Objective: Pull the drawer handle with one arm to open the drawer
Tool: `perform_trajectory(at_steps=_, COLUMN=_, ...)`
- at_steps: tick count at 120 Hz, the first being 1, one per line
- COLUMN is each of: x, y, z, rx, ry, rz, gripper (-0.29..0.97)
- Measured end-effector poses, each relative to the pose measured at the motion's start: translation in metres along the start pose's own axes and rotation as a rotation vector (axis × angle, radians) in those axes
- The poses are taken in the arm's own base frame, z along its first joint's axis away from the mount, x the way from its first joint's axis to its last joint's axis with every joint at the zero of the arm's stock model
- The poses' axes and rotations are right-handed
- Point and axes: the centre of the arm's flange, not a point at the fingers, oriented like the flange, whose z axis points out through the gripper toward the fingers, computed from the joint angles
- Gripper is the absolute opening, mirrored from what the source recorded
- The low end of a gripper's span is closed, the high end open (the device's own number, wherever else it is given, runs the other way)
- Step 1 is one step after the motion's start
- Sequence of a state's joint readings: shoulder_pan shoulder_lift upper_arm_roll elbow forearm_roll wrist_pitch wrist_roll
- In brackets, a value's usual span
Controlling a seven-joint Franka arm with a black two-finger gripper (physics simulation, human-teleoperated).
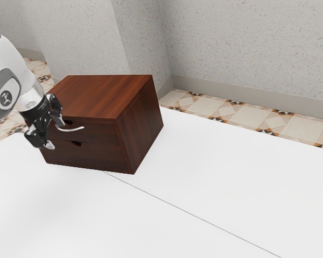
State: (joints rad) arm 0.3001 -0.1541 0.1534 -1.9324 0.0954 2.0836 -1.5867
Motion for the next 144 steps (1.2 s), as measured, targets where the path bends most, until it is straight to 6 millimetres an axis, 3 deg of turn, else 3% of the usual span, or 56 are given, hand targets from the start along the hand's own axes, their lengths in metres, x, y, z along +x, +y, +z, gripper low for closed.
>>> perform_trajectory(at_steps=33, x=0.000, y=-0.001, z=-0.002, rx=-0.096, ry=0.033, rz=-0.066, gripper=0.53)
perform_trajectory(at_steps=77, x=-0.006, y=0.011, z=0.029, rx=-0.110, ry=0.056, rz=-0.089, gripper=0.49)
perform_trajectory(at_steps=105, x=-0.007, y=0.006, z=0.044, rx=-0.091, ry=0.056, rz=-0.100, gripper=0.38)
perform_trajectory(at_steps=144, x=-0.005, y=-0.001, z=0.045, rx=-0.081, ry=0.056, rz=-0.104, gripper=0.23)
